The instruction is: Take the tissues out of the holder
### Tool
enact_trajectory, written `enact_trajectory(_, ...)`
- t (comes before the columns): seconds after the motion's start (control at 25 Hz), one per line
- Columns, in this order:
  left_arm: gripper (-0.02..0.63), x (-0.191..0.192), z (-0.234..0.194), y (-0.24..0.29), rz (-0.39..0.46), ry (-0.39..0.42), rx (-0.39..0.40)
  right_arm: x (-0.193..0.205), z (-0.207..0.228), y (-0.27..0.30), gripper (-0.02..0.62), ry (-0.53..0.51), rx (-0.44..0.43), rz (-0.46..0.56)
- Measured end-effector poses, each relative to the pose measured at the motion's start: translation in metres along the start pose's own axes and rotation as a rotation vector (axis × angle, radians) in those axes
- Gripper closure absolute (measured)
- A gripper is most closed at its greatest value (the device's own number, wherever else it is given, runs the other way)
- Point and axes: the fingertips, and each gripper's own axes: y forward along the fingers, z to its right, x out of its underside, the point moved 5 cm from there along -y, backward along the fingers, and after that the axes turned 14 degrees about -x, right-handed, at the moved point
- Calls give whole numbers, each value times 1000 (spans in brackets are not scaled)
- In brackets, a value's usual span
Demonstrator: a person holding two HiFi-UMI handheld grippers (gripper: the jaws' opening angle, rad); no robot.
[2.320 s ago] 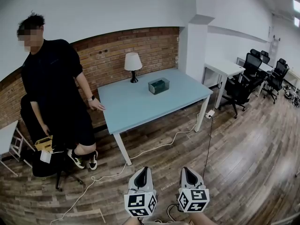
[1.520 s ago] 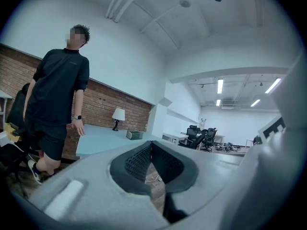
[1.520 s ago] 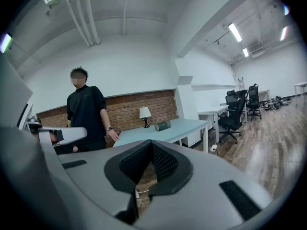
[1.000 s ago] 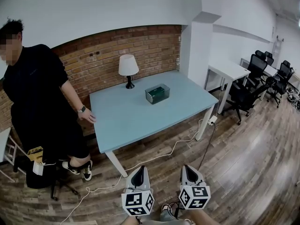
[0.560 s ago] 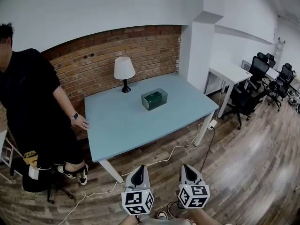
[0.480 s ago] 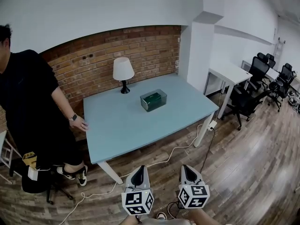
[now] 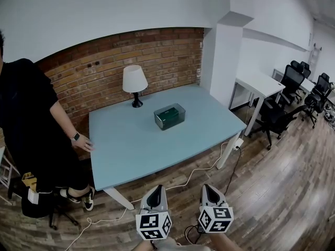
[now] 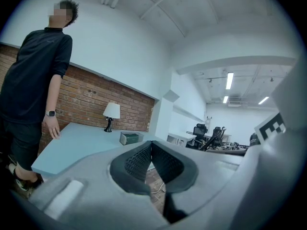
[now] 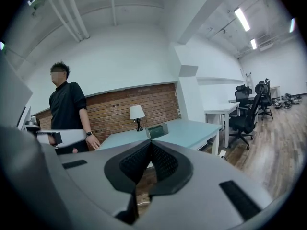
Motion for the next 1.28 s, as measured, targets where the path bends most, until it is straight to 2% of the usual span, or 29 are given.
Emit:
enact_trajectory(0.68, 600, 3, 6, 92, -21, 3, 33, 1, 54, 61, 591, 45, 67, -15)
enact_trajectory(1.28, 600, -29, -25, 215, -33, 24, 23, -38, 79, 194, 591, 50, 32, -16)
